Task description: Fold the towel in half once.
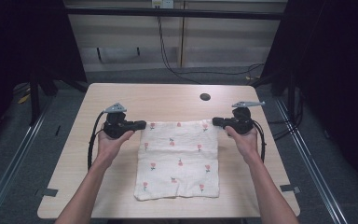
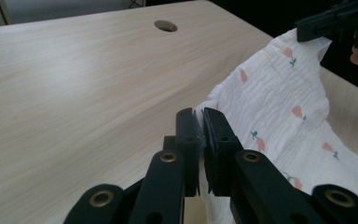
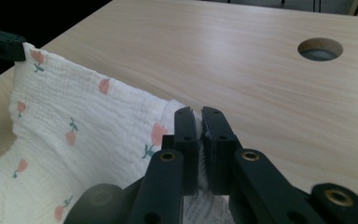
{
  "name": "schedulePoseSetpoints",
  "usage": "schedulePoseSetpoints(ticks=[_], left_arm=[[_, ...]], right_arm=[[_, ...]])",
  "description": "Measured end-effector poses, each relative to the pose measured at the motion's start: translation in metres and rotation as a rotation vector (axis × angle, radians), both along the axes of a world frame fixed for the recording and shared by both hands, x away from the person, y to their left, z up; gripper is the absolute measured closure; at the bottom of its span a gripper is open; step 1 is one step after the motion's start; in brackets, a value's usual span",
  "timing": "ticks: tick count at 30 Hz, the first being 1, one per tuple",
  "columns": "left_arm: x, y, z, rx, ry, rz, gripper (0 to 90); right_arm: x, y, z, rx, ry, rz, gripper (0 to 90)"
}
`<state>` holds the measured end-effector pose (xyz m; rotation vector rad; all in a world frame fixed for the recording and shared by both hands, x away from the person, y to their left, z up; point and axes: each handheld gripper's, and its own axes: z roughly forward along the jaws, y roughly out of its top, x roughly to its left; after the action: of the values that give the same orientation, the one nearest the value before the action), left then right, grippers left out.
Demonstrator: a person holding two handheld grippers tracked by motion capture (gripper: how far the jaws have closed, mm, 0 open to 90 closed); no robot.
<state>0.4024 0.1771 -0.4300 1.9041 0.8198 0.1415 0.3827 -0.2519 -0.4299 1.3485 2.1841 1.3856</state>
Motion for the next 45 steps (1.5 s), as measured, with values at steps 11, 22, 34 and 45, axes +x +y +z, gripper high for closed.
schedulePoseSetpoints(ticks=[11, 22, 34, 45], left_arm=[[-0.01, 0.0, 0.011, 0.009, -0.04, -0.018, 85.7], [-0.043, 0.011, 0.0, 0.0, -0.043, -0.038, 85.7], [-0.077, 0.017, -0.02, 0.043, -0.039, -0.108, 85.0], [-0.099, 0.011, -0.036, 0.149, 0.0, -0.188, 84.3]], right_arm=[[-0.012, -0.003, 0.024, 0.049, -0.076, 0.04, 86.1], [-0.041, 0.001, 0.018, 0.068, -0.083, 0.078, 86.0], [-0.078, -0.008, 0.001, 0.117, -0.055, 0.126, 85.4], [-0.114, -0.006, -0.024, 0.084, 0.039, 0.204, 83.9]])
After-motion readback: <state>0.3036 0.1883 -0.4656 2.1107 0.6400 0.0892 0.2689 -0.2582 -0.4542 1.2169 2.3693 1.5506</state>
